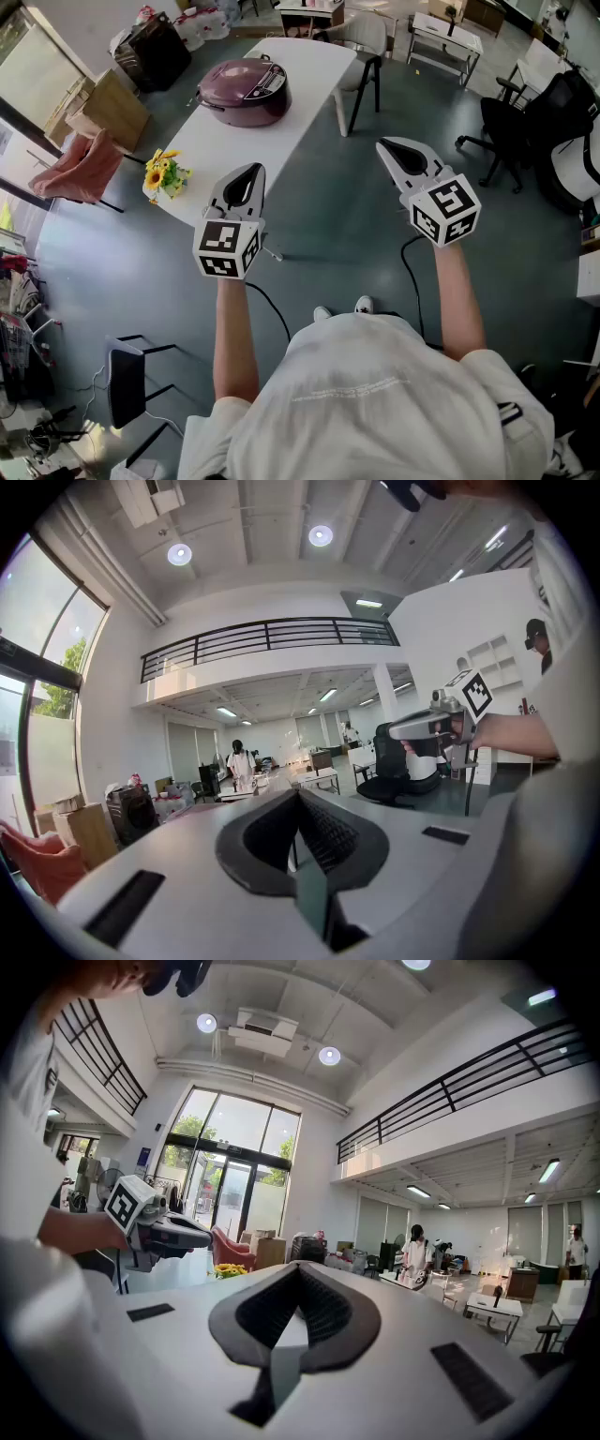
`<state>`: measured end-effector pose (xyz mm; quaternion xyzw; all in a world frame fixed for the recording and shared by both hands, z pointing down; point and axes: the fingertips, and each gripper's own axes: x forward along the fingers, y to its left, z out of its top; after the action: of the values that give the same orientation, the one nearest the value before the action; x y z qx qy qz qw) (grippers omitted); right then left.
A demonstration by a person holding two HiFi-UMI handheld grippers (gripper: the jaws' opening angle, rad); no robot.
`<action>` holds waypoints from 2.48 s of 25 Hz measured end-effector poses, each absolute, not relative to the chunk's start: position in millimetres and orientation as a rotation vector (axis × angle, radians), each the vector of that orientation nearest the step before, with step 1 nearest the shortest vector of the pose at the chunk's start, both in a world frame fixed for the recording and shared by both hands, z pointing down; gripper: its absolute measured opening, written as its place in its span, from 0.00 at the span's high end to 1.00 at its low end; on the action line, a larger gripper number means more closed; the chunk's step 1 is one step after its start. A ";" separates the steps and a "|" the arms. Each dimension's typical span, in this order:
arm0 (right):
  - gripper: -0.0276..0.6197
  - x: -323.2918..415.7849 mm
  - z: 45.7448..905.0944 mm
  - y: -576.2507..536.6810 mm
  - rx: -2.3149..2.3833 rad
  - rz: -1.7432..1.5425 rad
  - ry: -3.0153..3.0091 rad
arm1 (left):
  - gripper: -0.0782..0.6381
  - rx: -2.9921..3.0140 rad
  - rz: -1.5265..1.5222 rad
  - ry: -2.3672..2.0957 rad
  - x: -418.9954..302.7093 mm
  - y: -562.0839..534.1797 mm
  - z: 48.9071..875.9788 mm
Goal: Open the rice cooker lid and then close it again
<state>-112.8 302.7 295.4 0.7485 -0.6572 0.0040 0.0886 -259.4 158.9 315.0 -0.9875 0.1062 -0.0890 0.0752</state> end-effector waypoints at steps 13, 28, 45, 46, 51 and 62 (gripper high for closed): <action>0.92 -91.5 302.5 310.6 2.265 0.034 -1.969 | 0.87 -2.977 -0.323 0.303 -239.9 176.9 331.0; 0.58 -90.4 303.2 292.8 2.145 0.042 -2.090 | 0.67 -2.987 -0.317 0.373 -229.9 166.3 332.5; 0.59 -43.1 327.2 303.2 2.157 0.138 -2.064 | 0.68 -3.013 -0.425 0.341 -190.2 174.4 355.3; 0.59 -39.4 327.8 304.2 2.152 0.138 -2.068 | 0.68 -3.014 -0.424 0.343 -186.5 175.6 354.8; 0.60 -22.5 328.2 312.3 2.147 0.124 -2.086 | 0.68 -2.994 -0.430 0.393 -175.4 182.8 351.7; 0.60 7.7 335.1 326.6 2.186 0.179 -2.167 | 0.69 -3.006 -0.453 0.538 -166.3 195.3 361.0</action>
<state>7.7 326.6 335.1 0.7087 -0.7025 0.0579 0.0290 -166.3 195.3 361.0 -0.9734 0.1742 -0.1465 0.0274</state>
